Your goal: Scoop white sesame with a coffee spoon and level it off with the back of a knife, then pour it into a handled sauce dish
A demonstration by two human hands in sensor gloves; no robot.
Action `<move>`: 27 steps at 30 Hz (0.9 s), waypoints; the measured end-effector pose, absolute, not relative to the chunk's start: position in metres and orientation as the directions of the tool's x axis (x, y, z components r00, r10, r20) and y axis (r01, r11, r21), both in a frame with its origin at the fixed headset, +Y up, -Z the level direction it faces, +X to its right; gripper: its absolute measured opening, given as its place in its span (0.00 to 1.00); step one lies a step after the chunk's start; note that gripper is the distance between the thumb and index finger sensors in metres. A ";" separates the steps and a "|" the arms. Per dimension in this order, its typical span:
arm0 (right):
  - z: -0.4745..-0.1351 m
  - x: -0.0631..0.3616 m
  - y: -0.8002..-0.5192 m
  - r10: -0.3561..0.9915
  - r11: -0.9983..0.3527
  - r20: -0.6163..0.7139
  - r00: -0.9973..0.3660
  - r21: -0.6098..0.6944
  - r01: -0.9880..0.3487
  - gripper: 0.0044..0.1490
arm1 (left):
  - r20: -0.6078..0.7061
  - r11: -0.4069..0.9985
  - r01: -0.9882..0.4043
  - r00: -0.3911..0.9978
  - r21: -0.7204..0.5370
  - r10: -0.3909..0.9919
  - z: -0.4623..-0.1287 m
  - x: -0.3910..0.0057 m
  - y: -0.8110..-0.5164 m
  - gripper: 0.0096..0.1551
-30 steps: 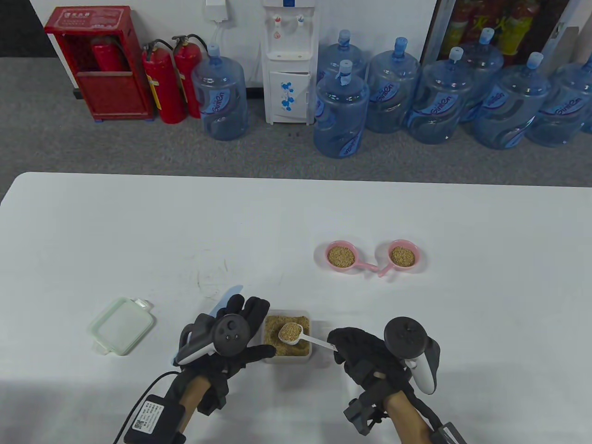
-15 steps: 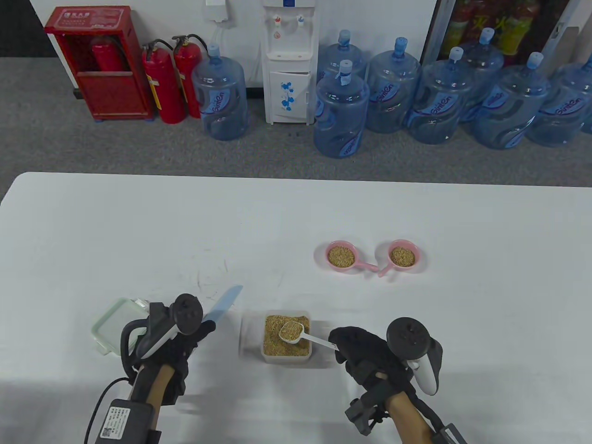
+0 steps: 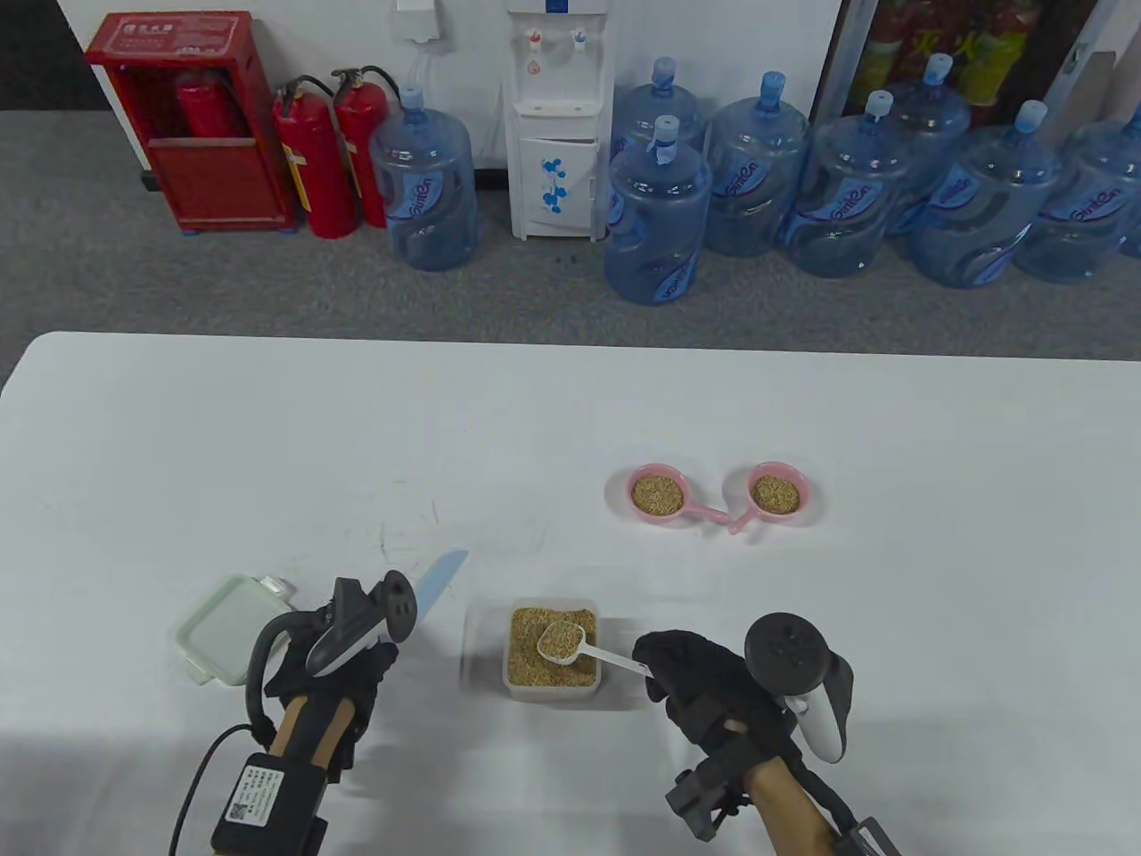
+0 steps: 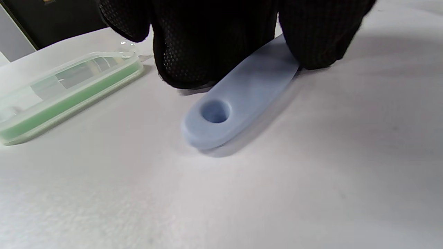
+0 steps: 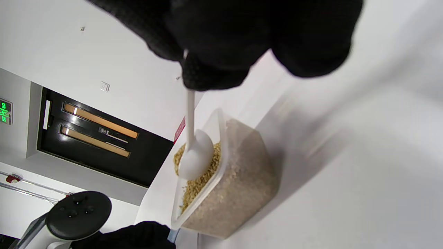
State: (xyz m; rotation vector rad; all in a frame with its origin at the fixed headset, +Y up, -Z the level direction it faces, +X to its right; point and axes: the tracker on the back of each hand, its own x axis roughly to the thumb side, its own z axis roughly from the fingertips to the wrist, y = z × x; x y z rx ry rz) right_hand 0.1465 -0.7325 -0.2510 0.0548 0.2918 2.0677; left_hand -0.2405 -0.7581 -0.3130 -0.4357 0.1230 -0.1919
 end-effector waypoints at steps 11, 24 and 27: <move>-0.251 0.146 -0.732 0.867 -0.464 -0.079 -0.492 0.227 -0.856 0.27 | -0.080 0.896 0.030 0.994 -0.444 -0.073 -0.314 -0.249 -0.758 0.26; -0.250 0.147 -0.731 0.868 -0.464 -0.076 -0.490 0.226 -0.857 0.27 | 0.153 0.969 -0.199 0.963 -0.145 0.221 -0.281 -0.212 -0.707 0.23; -0.250 0.147 -0.731 0.868 -0.464 -0.075 -0.490 0.224 -0.857 0.27 | 0.247 0.973 -0.209 0.942 -0.103 0.228 -0.270 -0.196 -0.701 0.23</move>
